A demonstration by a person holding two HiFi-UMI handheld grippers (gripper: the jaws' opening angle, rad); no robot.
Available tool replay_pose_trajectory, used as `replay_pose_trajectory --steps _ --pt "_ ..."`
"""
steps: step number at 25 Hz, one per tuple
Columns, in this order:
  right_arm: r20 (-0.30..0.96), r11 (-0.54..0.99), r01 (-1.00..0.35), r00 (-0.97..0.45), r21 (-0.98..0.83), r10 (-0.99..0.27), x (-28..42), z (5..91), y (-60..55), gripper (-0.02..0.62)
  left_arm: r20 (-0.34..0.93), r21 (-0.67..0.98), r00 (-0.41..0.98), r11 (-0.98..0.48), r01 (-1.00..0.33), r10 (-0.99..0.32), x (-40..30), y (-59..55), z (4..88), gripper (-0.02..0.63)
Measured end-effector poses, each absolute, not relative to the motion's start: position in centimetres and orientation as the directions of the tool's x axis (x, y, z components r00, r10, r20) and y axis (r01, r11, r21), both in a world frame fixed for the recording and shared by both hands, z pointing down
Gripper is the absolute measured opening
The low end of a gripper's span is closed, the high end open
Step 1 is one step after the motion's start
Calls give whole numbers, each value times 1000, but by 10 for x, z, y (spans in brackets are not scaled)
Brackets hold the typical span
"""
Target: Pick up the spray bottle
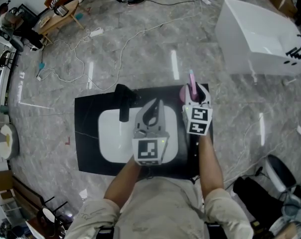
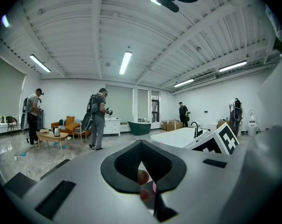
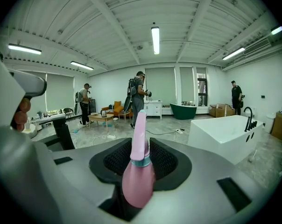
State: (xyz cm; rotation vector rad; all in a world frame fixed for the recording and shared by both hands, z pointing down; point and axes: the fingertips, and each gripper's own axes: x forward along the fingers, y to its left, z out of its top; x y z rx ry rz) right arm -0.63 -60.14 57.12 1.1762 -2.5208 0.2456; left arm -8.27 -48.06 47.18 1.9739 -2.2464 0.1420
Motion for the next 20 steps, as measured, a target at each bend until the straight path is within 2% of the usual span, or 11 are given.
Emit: replay_pose_trajectory --steps 20 --pt "258 620 -785 -596 13 -760 9 508 -572 126 118 41 -98 103 -994 -988 -80 -468 452 2"
